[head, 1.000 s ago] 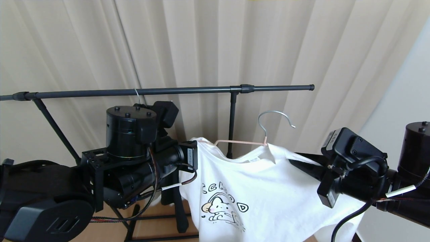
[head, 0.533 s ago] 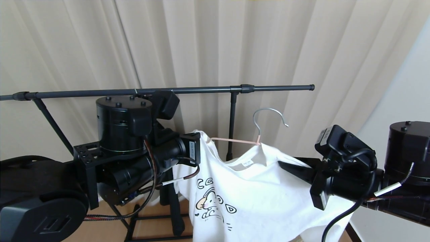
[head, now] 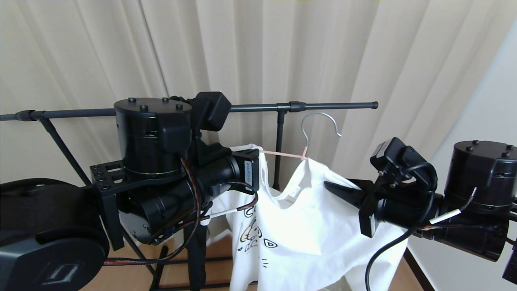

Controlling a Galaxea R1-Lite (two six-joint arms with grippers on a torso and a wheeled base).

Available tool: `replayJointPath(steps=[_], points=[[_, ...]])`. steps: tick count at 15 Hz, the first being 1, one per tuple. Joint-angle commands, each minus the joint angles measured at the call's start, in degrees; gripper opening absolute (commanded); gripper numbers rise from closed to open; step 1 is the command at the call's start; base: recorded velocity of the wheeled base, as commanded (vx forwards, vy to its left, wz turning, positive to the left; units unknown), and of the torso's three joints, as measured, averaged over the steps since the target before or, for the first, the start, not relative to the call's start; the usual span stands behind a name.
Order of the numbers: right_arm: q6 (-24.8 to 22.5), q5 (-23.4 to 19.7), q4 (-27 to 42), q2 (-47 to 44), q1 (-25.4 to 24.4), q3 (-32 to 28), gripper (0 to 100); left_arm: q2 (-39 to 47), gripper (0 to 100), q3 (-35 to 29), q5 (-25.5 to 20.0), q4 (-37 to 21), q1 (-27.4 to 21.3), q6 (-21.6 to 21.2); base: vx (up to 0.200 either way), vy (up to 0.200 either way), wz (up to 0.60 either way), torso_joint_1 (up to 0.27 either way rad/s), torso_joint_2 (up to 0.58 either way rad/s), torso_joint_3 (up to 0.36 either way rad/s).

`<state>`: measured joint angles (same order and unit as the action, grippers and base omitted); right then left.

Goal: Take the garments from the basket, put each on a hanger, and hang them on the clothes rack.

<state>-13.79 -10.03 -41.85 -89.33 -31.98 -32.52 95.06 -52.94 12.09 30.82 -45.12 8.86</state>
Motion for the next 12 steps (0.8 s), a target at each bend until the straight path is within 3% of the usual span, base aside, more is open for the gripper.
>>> replayJointPath(steps=[1,8,12], points=[[1.4,0.0,-1.9,-3.8,-0.1,0.0,0,-0.5,0,-1.2,-0.1,-1.0,-1.4,0.0,0.0,0.0,0.0,0.0,0.0,0.0],[5.1,0.5,-13.6,-14.0,-0.2,-0.3,0,-2.2,0,-1.4,-0.1,-1.2,-3.7,0.0,0.0,0.0,0.0,0.0,0.0,0.0],[8.1,0.5,-14.8,-14.5,-1.2,-0.7,0,-2.6,0,-1.0,-0.1,-1.2,-4.3,0.1,0.0,0.0,0.0,0.0,0.0,0.0]])
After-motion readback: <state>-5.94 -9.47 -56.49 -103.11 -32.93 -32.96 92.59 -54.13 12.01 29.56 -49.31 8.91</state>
